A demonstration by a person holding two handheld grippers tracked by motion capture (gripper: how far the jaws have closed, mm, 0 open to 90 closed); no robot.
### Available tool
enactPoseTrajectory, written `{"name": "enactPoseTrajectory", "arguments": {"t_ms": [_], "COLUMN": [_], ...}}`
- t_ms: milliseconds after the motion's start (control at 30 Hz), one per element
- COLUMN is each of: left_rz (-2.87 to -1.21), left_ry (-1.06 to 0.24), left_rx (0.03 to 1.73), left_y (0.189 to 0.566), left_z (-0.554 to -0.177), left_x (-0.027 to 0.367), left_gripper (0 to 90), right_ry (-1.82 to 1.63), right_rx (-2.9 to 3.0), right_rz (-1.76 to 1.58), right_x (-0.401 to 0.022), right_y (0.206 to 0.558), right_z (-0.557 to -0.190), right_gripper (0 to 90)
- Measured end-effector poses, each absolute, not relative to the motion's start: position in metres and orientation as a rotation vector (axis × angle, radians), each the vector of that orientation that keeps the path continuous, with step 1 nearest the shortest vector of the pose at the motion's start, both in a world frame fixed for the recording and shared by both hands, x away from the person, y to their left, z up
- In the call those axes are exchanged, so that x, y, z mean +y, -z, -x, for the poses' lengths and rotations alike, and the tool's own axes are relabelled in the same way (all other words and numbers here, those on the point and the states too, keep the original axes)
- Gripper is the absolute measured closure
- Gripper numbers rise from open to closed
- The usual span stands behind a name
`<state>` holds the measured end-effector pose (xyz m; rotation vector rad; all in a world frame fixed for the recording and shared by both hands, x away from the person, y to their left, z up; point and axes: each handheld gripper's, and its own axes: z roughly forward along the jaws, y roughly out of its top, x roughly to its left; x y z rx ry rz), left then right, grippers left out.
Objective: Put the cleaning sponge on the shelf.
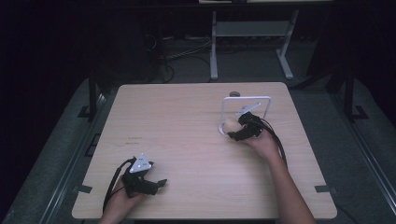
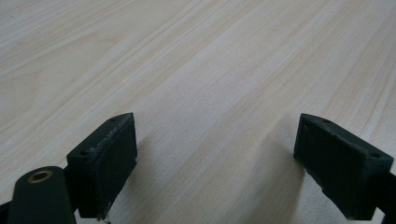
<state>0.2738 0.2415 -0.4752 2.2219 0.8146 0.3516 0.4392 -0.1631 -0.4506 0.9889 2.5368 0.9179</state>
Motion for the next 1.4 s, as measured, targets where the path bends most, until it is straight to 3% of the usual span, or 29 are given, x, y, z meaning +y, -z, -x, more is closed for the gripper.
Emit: {"name": "enactPoseTrajectory", "arguments": {"t_ms": [233, 833, 1033, 1400], "left_rz": [-2.222, -2.222, -2.223, -2.219], "left_ry": [-0.352, -0.352, -0.352, -0.351], "left_rx": [0.815, 0.815, 0.814, 0.816], "left_y": [0.475, 0.475, 0.475, 0.475], "left_z": [-0.274, -0.274, -0.274, -0.274], "left_x": [0.241, 0.241, 0.241, 0.241], "left_gripper": [12.7, 12.7, 12.7, 12.7], "right_ry": [-0.917, -1.019, -1.048, -1.136], "right_rx": [2.512, 2.446, 2.437, 2.471], "right_rz": [-0.999, -0.997, -1.002, -0.942], "right_x": [-0.164, -0.18, -0.186, -0.19], "right_y": [0.449, 0.411, 0.403, 0.4], "right_z": [-0.438, -0.415, -0.403, -0.376], "right_gripper": [18.8, 18.7, 27.0, 63.2]}}
